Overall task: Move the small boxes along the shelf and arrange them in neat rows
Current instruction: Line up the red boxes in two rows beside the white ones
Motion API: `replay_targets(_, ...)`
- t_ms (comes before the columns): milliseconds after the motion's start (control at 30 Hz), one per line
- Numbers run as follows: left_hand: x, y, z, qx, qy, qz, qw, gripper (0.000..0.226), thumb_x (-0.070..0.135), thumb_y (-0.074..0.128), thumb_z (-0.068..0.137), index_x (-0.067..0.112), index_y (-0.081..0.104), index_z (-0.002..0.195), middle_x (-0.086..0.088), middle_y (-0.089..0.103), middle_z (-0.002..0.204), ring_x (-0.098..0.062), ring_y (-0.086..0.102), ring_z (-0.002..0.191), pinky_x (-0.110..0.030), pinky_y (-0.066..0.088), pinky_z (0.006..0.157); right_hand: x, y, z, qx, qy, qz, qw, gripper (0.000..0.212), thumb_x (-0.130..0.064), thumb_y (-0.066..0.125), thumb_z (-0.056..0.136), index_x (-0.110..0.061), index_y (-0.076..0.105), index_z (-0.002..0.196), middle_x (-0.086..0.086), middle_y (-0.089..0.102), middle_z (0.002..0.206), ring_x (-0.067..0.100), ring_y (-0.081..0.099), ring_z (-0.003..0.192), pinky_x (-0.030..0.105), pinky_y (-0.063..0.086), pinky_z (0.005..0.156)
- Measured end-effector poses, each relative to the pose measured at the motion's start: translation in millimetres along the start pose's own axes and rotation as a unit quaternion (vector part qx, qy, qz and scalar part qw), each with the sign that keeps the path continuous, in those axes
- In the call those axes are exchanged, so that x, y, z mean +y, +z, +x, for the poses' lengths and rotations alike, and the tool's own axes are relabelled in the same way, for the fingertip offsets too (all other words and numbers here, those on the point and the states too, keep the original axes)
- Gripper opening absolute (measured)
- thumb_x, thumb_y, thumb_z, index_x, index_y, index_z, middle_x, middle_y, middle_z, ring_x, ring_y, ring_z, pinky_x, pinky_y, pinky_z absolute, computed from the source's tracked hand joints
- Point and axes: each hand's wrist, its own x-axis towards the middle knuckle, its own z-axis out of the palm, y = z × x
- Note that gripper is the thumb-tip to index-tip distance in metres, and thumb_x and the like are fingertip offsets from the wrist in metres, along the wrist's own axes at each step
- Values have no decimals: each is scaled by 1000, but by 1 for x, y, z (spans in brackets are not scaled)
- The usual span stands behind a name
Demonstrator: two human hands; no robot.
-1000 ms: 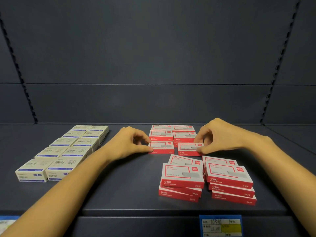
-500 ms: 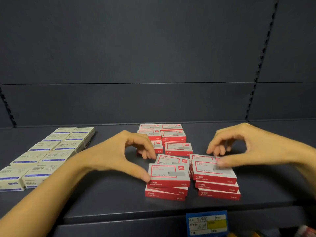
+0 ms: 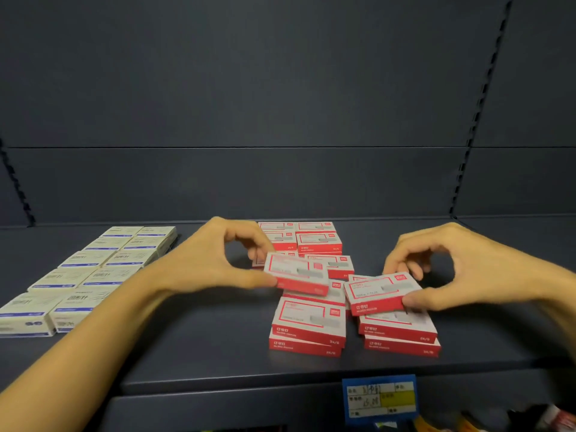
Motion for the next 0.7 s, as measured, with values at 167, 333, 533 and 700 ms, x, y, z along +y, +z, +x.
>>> replay_targets(167,-14,-8,5,108,-57,31,992,31,41,77,58,23,71,82,14,69,76,-1,58,70,-15,48,69,-3,-2,21,38,-18,52,998,30,-53,71,60,-33,72,83,-9,69,85,11,60,75,27,50,66)
replay_targets(333,-31,-2,7,118,-128,87,981,20,34,81,62,24,71,77,13,68,70,0,55,61,-10,44,57,2,-15,37,26,-19,104,994,25,-45,76,66,-27,73,83,7,72,89,19,66,78,24,53,70)
replay_targets(533,-40,-1,8,92,-165,75,979,16,35,79,66,25,73,78,12,66,67,-2,49,57,-14,41,53,17,2,62,108,6,107,988,38,-52,70,55,-28,74,84,-4,74,86,9,68,82,24,54,77)
replay_targets(700,-42,1,9,81,-176,61,979,20,36,77,69,27,74,86,12,68,71,-3,50,59,-19,43,57,26,23,72,197,29,97,975,31,-52,65,59,-38,68,87,-16,69,83,-7,63,82,5,49,61)
